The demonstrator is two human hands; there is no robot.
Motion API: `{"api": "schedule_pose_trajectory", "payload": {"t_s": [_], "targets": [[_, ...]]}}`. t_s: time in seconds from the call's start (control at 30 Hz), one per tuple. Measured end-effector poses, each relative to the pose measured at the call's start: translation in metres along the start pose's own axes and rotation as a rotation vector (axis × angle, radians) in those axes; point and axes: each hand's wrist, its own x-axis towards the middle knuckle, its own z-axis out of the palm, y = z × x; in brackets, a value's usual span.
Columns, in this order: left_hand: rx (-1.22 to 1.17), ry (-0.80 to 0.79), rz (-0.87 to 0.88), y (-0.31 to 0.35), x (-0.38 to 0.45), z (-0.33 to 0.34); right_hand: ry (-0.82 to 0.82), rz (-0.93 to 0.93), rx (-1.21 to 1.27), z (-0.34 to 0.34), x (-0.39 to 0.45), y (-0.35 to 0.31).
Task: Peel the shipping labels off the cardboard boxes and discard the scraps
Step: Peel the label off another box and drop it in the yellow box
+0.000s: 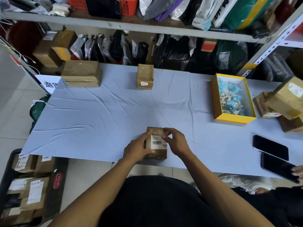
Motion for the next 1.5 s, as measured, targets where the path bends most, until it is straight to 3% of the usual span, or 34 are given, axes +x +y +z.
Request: {"api": "schedule_pose_trajectory", "payload": {"t_s": [1.5], "targets": [[-0.072, -0.055, -0.017, 0.0050, -0.0019, 0.0017, -0.103, 0.125, 0.184, -0.0064, 0.0003, -0.0031]]}}
